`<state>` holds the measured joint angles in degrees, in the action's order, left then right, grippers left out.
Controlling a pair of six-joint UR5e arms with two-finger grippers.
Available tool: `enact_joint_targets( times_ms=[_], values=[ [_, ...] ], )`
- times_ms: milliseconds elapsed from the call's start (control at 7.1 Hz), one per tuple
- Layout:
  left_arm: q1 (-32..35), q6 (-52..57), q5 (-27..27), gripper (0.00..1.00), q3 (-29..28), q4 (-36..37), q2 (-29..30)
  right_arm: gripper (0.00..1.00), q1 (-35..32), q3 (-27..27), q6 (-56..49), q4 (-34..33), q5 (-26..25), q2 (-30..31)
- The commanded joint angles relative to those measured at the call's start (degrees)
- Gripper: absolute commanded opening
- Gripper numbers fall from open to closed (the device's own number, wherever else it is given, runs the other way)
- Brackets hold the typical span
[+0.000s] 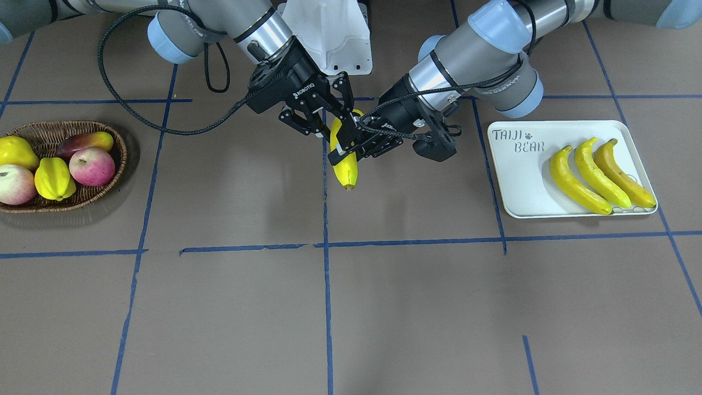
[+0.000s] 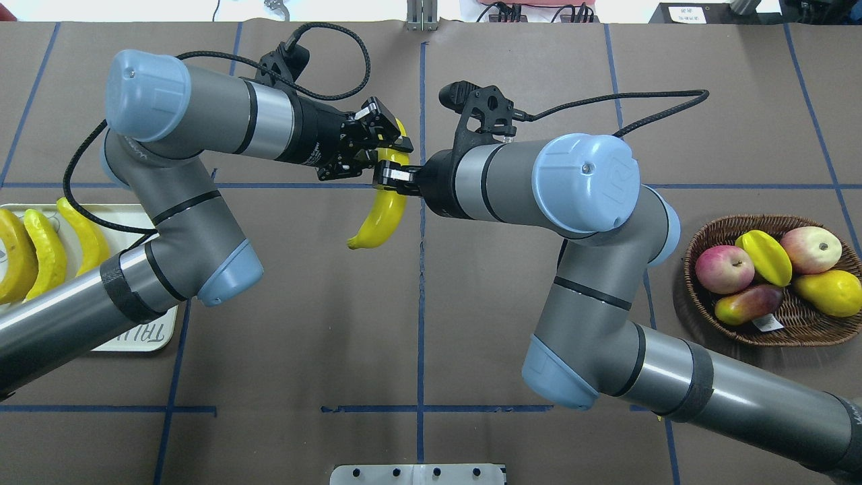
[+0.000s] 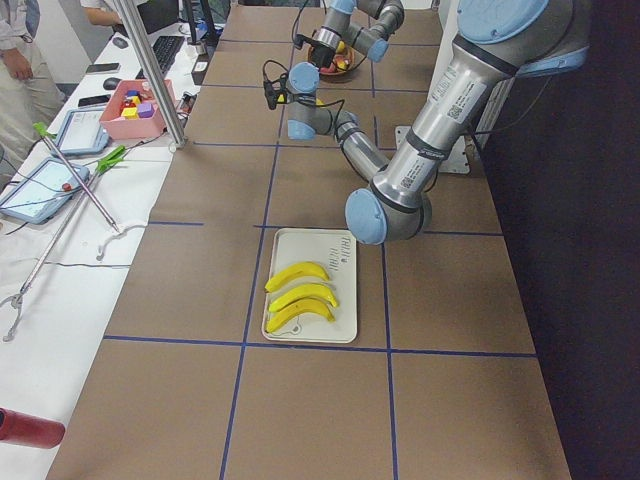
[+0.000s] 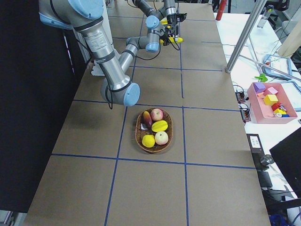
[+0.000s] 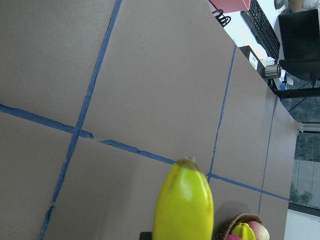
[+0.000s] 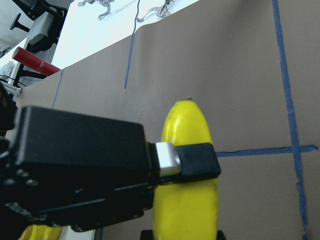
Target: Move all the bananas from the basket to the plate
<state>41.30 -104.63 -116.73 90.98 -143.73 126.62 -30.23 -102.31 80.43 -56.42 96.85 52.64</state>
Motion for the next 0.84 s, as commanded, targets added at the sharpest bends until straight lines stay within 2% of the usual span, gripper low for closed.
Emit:
enact_joint_targets(
  times_ms=[0, 141, 422, 704],
  values=[
    [0.01, 0.03, 0.02, 0.00, -0.01, 0.03, -0.14, 1.00, -0.27, -0.08, -0.01, -0.44, 0.53, -0.52],
    [0.10, 0.47, 0.02, 0.00, -0.01, 0.03, -0.23, 1.00, -0.88, -0.43, -0.01, -0.79, 1.84, -0.43],
    [0.88, 0.56, 0.02, 0.00, 0.25, 0.21, -1.36, 1.00, -6.30, -4.53, -0.10, -9.88, 12.25, 0.09],
    [4.11, 1.78, -0.94, 0.00, 0.87, 2.13, -8.02, 1.00, -9.92, -5.70, -0.71, -11.96, 16.51, 3.15]
  ],
)
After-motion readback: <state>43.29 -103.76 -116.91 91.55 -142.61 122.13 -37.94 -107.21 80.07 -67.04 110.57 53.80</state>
